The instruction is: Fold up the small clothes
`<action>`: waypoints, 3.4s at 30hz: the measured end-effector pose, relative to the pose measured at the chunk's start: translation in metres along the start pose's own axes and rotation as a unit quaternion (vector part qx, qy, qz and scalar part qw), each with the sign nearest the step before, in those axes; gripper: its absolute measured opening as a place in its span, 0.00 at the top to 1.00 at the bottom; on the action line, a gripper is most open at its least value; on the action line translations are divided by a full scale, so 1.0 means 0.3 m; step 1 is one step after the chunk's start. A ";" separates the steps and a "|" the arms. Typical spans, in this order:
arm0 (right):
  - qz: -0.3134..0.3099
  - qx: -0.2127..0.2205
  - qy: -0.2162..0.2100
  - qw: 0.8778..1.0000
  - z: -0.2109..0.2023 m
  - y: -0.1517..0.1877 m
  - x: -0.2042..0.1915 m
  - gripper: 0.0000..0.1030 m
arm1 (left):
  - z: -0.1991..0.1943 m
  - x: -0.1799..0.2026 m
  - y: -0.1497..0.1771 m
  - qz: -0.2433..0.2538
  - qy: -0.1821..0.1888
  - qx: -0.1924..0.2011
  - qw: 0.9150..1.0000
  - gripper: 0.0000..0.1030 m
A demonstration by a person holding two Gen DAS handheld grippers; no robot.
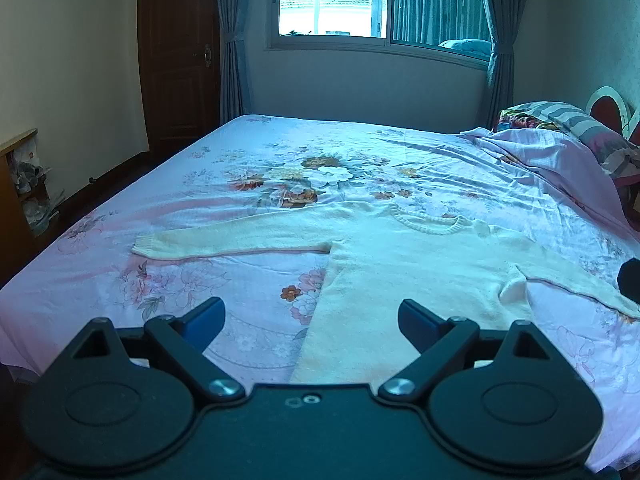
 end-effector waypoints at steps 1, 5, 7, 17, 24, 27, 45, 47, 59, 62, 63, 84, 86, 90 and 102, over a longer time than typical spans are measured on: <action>0.001 0.000 -0.001 1.000 -0.004 -0.007 0.003 0.00 | -0.002 0.003 0.003 0.001 0.000 0.001 1.000 0.10; 0.002 0.003 -0.002 1.000 0.017 -0.012 0.026 0.00 | -0.004 0.006 0.005 0.002 0.000 0.001 1.000 0.10; 0.002 0.001 -0.004 1.000 0.034 -0.021 0.053 0.00 | -0.005 0.008 0.007 0.003 -0.001 0.001 1.000 0.10; 0.033 0.032 -0.016 0.999 0.031 -0.029 0.077 0.00 | 0.007 0.003 0.018 0.004 -0.008 0.000 1.000 0.10; 0.014 0.033 -0.018 0.999 0.037 -0.034 0.072 0.00 | 0.019 -0.004 0.027 0.003 -0.011 -0.004 1.000 0.10; 0.009 0.028 -0.014 0.999 0.040 -0.034 0.070 0.00 | 0.024 -0.004 0.029 0.003 -0.011 -0.005 1.000 0.10; 0.000 0.013 -0.005 1.000 0.061 -0.016 0.062 0.00 | 0.047 -0.015 0.045 0.001 -0.016 -0.011 1.000 0.10; 0.003 0.012 -0.005 1.000 0.061 -0.015 0.063 0.00 | 0.050 -0.014 0.047 0.002 -0.016 -0.012 1.000 0.10; -0.006 0.009 -0.003 1.000 0.080 -0.006 0.072 0.00 | 0.068 -0.017 0.059 0.001 -0.019 -0.018 1.000 0.10; -0.014 0.009 -0.002 1.000 0.091 -0.004 0.070 0.00 | 0.079 -0.020 0.061 0.001 -0.022 -0.020 1.000 0.10; -0.016 0.008 0.000 1.000 0.091 -0.001 0.070 0.00 | 0.083 -0.022 0.061 0.001 -0.023 -0.021 1.000 0.10; -0.021 -0.021 0.021 0.999 0.233 0.048 0.098 0.00 | 0.260 -0.110 0.075 -0.016 -0.050 -0.049 0.997 0.10; -0.023 -0.027 0.024 0.999 0.262 0.056 0.101 0.00 | 0.294 -0.128 0.078 -0.017 -0.049 -0.056 0.997 0.10; -0.014 -0.046 0.025 0.999 0.331 0.078 0.106 0.00 | 0.368 -0.168 0.083 -0.030 -0.047 -0.066 0.996 0.10; -0.014 -0.092 0.030 0.995 0.567 0.167 0.129 0.00 | 0.667 -0.360 0.092 -0.089 -0.089 -0.106 0.986 0.11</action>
Point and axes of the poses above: each gripper's, at about its wrist camera, not at the fingertips, and z roughly the way its jaws point, x to its right, y to its underside, the point moved 3 cm from there along z, roughly the way its jaws point, and after that the axes turned 12 degrees about x, right-handed, at the moved point
